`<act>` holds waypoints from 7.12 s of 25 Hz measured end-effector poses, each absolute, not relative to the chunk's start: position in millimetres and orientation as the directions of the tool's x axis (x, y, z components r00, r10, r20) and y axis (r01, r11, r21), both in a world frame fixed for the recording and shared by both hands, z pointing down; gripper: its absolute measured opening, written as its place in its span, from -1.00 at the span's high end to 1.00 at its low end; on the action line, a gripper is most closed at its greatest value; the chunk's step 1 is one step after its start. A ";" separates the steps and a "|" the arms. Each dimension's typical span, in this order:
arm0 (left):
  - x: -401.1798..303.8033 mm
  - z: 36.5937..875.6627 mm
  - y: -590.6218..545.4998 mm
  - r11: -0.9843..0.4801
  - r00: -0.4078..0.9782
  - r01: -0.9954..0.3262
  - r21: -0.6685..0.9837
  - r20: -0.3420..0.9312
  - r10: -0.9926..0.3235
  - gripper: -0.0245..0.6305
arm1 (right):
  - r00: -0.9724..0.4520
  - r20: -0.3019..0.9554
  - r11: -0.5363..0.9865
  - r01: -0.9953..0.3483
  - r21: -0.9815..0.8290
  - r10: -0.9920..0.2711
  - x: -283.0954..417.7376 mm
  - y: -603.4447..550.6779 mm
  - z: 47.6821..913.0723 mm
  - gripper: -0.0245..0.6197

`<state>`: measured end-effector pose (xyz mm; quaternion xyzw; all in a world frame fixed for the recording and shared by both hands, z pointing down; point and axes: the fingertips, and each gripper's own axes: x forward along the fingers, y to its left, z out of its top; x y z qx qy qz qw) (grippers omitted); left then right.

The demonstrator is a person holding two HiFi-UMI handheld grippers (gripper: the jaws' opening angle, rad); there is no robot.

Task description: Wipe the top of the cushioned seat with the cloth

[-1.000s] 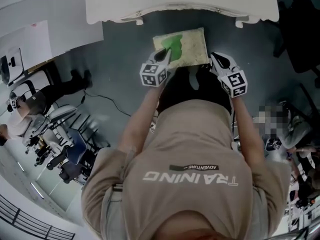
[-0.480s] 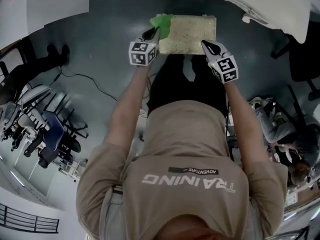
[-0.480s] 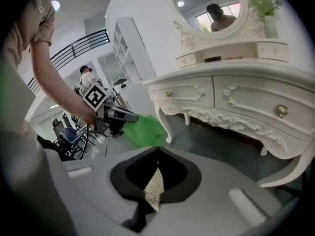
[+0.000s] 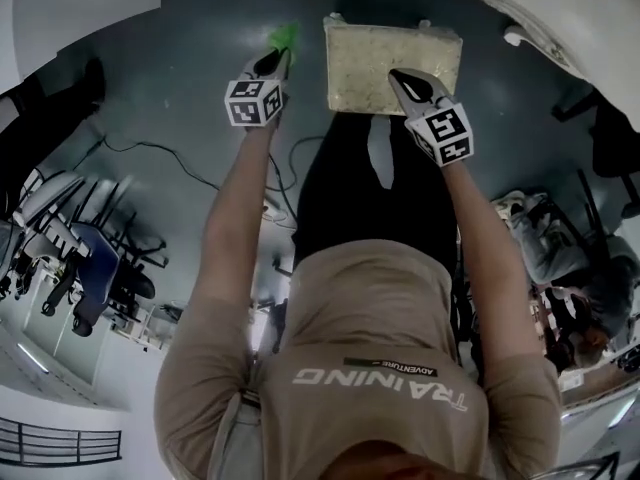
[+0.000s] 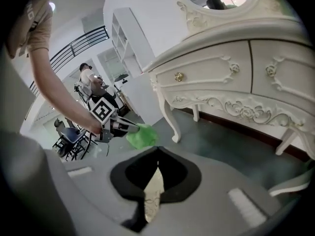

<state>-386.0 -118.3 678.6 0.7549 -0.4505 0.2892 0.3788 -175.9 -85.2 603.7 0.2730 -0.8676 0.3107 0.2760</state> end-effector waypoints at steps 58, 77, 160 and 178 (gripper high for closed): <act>147.5 792.0 -88.3 -0.546 0.769 -0.570 0.614 0.633 -0.091 0.85 | -0.619 0.682 0.494 -0.765 -0.413 -0.389 172.9 -12.2 736.0 0.94; -50.3 686.7 -45.0 -0.572 0.807 -0.580 0.580 0.507 -0.303 0.85 | -0.750 0.583 0.568 -0.640 -0.517 -0.314 -7.7 -4.2 687.1 0.94; 172.5 784.2 8.7 -0.503 0.800 -0.524 0.688 0.600 -0.012 0.85 | -0.639 0.611 0.336 -0.767 -0.546 -0.466 196.0 10.0 742.6 0.94; 109.2 725.5 35.1 -0.636 0.860 -0.423 0.645 0.508 -0.056 0.85 | -0.631 0.606 0.387 -0.776 -0.498 -0.484 135.0 38.1 731.1 0.94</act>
